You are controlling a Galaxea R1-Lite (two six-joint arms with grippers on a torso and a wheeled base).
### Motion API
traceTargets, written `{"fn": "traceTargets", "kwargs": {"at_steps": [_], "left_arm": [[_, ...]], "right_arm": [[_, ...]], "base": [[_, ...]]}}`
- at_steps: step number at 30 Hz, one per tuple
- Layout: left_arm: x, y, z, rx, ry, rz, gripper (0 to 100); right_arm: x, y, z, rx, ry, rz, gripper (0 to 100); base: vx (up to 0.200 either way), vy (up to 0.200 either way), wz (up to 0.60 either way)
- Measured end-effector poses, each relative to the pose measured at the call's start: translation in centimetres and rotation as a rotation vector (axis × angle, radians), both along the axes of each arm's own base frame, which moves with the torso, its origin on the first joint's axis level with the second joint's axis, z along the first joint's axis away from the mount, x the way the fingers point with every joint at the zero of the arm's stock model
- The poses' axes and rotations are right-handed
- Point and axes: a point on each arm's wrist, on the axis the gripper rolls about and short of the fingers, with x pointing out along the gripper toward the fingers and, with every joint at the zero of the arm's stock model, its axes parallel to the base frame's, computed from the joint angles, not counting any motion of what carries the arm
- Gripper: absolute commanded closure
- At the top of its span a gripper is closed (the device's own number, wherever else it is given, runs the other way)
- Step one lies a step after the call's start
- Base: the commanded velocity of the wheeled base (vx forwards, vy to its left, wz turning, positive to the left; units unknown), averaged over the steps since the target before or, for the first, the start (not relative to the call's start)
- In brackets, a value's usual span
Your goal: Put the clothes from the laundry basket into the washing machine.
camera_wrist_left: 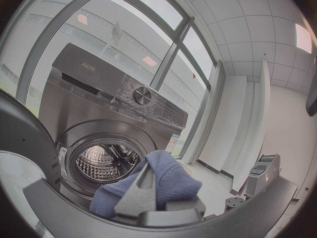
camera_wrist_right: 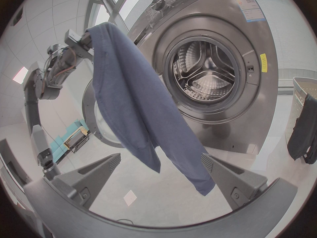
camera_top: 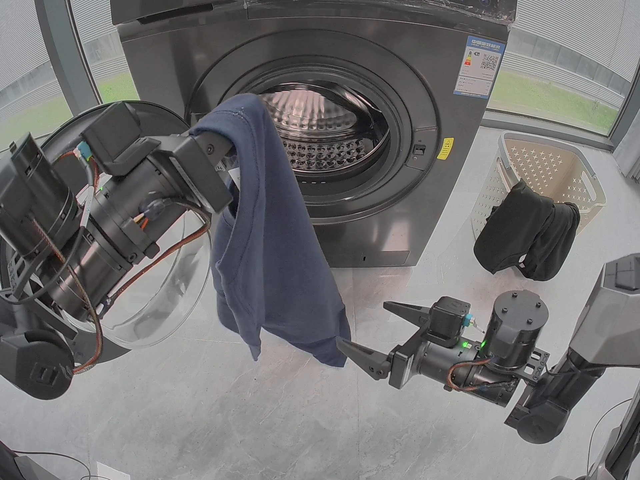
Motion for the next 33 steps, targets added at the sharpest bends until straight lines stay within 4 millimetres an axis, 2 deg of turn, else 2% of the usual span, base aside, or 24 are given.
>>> {"fn": "traceTargets", "kwargs": {"at_steps": [6,15,22,33], "left_arm": [[-0.2,0.1,0.3,-0.006,-0.01,-0.001,100],[-0.4,0.2,0.5,-0.01,-0.016,-0.002,100],[-0.4,0.2,0.5,-0.011,-0.018,-0.003,100],[-0.5,0.2,0.6,-0.011,-0.021,-0.004,100]], "right_arm": [[2.1,1.3,0.2,0.035,-0.04,-0.012,0],[1.3,3.9,-0.1,0.04,-0.046,0.057,0],[2.1,4.2,-0.2,0.046,-0.054,0.044,0],[4.0,3.4,-0.5,0.036,-0.075,-0.003,0]], "base": [[0.0,0.0,0.0],[0.0,0.0,0.0],[0.0,0.0,0.0],[0.0,0.0,0.0]]}}
